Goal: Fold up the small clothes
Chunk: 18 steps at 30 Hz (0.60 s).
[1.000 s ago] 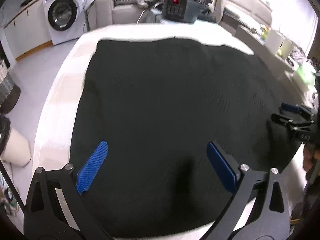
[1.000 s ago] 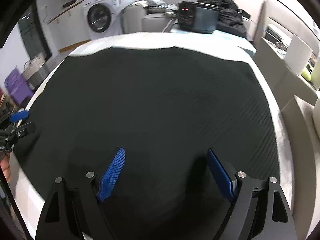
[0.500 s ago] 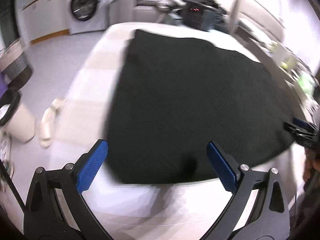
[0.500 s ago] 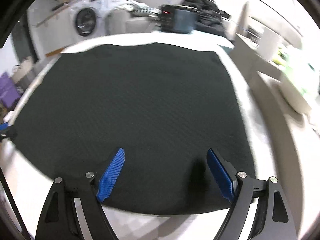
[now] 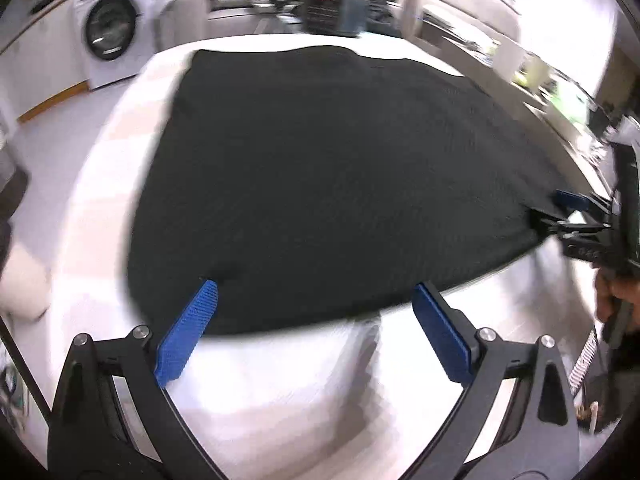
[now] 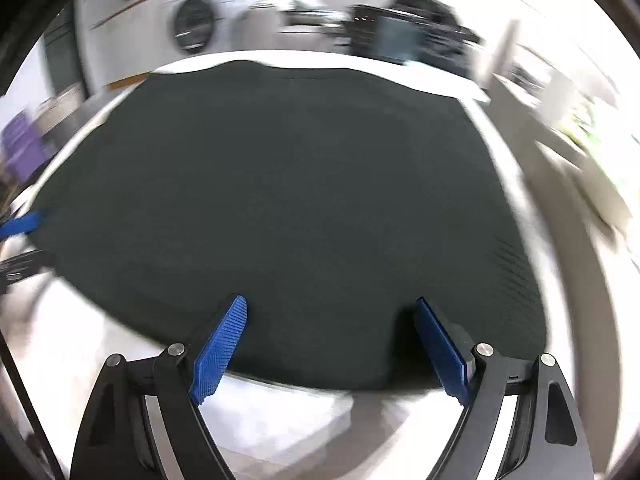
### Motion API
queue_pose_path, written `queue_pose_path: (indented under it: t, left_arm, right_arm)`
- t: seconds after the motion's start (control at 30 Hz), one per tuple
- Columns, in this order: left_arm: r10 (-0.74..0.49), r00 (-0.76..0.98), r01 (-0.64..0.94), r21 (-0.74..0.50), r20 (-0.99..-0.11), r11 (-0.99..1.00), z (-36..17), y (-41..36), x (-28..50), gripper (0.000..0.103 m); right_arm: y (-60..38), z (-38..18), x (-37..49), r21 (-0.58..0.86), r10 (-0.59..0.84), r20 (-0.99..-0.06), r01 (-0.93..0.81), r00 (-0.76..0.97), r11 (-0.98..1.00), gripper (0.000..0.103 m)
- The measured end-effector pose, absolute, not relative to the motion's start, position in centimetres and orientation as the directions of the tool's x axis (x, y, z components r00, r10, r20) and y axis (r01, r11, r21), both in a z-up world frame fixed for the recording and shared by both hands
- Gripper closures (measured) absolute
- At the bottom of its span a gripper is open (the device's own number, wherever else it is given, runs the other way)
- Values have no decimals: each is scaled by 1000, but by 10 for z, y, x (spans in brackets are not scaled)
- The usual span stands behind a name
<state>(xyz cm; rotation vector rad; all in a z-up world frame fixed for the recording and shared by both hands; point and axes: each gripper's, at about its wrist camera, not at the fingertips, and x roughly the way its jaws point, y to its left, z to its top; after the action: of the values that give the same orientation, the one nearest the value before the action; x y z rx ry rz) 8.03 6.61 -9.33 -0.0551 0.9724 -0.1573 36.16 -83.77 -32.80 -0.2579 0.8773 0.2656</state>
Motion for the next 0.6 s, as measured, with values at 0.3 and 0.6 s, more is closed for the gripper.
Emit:
queue_pose_path:
  t: [0.3,0.6]
  left_arm:
    - [-39,568,-121,-130,-822,984,-85,153,65,5]
    - [-44,600,-283,-262,-799,923,-87,201,63,6]
  right_arm:
    - [-804,-311,337,-38,240,-762,-411,601,911,16]
    - [-647,-308,303,28,511,-735,-734,445,679,16]
